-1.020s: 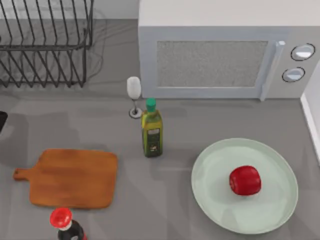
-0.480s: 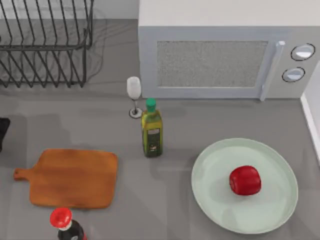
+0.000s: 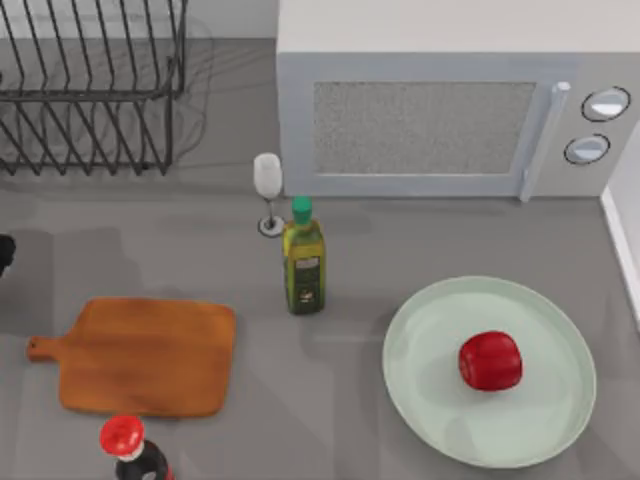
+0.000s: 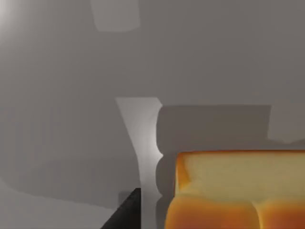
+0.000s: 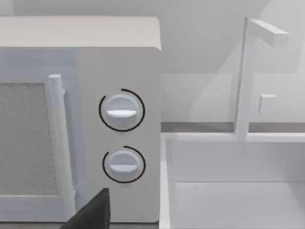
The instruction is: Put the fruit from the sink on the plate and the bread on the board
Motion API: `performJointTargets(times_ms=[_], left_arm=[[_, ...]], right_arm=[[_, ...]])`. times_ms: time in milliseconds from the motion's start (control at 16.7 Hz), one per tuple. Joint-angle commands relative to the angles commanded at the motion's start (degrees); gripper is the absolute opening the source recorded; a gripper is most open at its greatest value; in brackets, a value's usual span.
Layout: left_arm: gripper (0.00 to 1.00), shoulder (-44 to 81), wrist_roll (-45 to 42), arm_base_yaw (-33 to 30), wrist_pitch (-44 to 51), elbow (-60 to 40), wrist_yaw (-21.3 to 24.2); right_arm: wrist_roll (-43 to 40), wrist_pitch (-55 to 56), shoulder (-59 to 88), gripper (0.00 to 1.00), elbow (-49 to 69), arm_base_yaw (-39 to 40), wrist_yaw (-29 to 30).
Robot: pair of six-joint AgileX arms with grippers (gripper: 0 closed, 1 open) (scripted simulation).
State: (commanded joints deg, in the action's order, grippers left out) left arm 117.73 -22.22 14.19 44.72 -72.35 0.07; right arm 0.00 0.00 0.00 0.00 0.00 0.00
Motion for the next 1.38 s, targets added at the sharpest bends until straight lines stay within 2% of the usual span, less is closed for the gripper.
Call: performJointTargets(times_ms=[180, 240, 840, 1380], left_arm=[[0.02, 0.00, 0.00, 0.00, 0.00, 0.00, 0.00], [0.00, 0.00, 0.00, 0.00, 0.00, 0.00, 0.00], [0.00, -1.78, 0.21, -0.08, 1.78, -1.38, 0.54], [0.00, -8.40, 0.40, -0.28, 21.43, -14.19, 0.48]], right_arm=[[0.00, 0.00, 0.00, 1.00, 0.00, 0.00, 0.00], [0.00, 0.00, 0.00, 1.00, 0.00, 0.00, 0.00], [0.00, 0.00, 0.00, 1.00, 0.00, 0.00, 0.00], [0.00, 0.00, 0.00, 1.00, 0.00, 0.00, 0.00]])
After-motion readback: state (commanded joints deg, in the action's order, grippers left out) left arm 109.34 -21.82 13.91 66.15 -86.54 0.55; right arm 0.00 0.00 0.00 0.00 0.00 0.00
